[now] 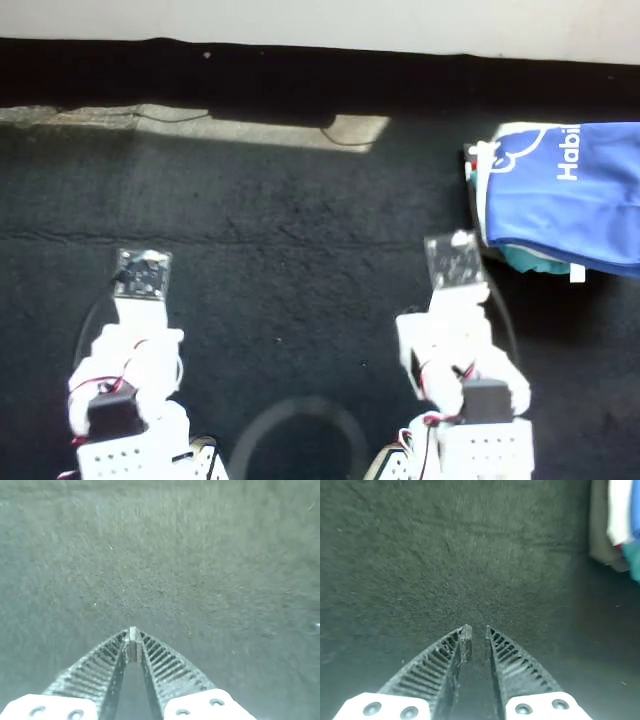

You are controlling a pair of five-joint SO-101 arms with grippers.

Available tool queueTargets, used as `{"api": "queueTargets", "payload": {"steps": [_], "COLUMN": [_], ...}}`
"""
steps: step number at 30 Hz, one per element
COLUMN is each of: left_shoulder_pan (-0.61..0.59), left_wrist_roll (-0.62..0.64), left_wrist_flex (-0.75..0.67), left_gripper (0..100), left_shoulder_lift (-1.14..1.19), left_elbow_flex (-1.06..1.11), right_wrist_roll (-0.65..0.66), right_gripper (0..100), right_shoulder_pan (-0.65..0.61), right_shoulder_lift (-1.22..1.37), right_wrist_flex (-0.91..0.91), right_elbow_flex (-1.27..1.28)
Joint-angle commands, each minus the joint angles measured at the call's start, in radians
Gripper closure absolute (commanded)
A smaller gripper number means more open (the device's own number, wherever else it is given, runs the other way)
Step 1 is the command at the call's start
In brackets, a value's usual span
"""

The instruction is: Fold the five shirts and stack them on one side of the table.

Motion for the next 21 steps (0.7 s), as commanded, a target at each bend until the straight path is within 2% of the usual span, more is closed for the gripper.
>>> {"api": "queueTargets", "payload": {"steps": [1,3,5,8,12,17,21], "left_shoulder_pan": [0.019,0.019,0.019,0.027,0.088,0.206,0.222], "left_wrist_roll": [-0.003,-0.002,0.002,0.087,0.192,0.193,0.193], "left_wrist_flex": [-0.025,-0.017,-0.017,-0.017,-0.017,-0.003,0.000], "left_gripper": [99,99,99,99,99,99,99], "left_shoulder_lift": [-0.005,-0.005,-0.005,-0.005,-0.005,-0.004,-0.005], "left_elbow_flex": [0.065,0.068,0.071,0.074,0.087,0.134,0.134], "right_wrist_roll": [-0.011,-0.046,-0.126,-0.221,-0.235,-0.230,-0.230], "right_gripper": [94.3,94.3,94.3,94.3,94.3,94.3,94.3], "right_shoulder_pan": [0.007,0.010,0.007,0.007,0.007,0.008,0.012], "right_shoulder_lift": [-0.242,-0.340,-0.312,-0.272,-0.291,-0.291,-0.295], "right_wrist_flex": [-0.047,-0.053,-0.077,-0.122,-0.079,0.058,0.099], "right_elbow_flex": [0.239,0.323,0.348,0.389,0.432,0.432,0.423]}}
